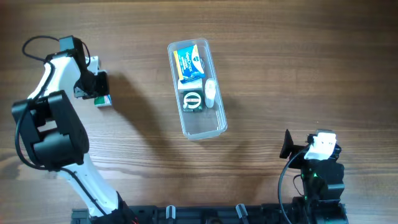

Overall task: Pack container
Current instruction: 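Grasp the white-green Panadol tube with the left gripper and lift, then carry the Panadol tube over the container and lower it inside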

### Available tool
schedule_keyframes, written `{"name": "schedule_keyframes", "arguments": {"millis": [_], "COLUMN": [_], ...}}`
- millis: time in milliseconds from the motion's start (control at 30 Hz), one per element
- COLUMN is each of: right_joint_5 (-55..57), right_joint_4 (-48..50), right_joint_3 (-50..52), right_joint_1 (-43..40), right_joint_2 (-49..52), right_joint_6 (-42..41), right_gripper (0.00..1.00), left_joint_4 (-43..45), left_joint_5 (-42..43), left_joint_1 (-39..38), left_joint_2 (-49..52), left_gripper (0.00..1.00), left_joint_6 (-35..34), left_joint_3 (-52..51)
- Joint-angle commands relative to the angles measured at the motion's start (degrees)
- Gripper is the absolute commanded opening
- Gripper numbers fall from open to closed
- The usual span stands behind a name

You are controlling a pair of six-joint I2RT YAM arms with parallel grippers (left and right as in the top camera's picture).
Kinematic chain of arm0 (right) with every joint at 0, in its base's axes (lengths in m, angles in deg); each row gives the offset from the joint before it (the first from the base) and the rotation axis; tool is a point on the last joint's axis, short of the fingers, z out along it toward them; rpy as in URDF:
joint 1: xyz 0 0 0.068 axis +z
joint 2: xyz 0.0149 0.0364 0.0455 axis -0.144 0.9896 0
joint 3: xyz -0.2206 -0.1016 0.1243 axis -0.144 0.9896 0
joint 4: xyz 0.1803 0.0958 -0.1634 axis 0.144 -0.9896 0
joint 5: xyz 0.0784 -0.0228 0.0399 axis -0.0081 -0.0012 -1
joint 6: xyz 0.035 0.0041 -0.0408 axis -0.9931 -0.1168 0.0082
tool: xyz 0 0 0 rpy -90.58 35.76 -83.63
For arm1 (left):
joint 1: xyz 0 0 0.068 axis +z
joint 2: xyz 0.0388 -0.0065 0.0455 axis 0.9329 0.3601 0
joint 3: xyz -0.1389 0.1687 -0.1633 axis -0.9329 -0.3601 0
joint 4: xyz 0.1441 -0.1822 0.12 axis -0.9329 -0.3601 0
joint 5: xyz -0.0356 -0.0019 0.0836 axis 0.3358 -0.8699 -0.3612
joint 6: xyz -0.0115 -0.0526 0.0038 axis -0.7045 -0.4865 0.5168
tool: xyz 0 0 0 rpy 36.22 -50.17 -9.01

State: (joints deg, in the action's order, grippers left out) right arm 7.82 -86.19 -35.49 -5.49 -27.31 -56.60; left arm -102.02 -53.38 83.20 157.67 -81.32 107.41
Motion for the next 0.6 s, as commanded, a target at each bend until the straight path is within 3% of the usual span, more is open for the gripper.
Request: {"name": "schedule_keyframes", "arguments": {"millis": [0, 333, 567], "right_joint_5": [-0.5, -0.5, -0.5], "right_joint_4": [0.15, 0.15, 0.15], "right_joint_3": [0.26, 0.26, 0.26], "right_joint_1": [-0.24, -0.24, -0.24], "right_joint_2": [-0.37, -0.35, -0.35], "right_joint_6": [-0.74, -0.74, -0.74], "right_gripper": [1.0, 1.0, 1.0], "left_joint_4": [2.6, 9.6, 11.89], "left_joint_5": [1.29, 2.58, 2.36], "left_joint_1": [-1.03, -12.46, -22.67], "left_joint_2": [-5.03, -14.6, -19.23], "left_gripper": [0.33, 0.41, 0.4], "left_joint_6": [-4.94, -8.76, -13.99], "left_joint_3": [-0.15, -0.15, 0.55]}}
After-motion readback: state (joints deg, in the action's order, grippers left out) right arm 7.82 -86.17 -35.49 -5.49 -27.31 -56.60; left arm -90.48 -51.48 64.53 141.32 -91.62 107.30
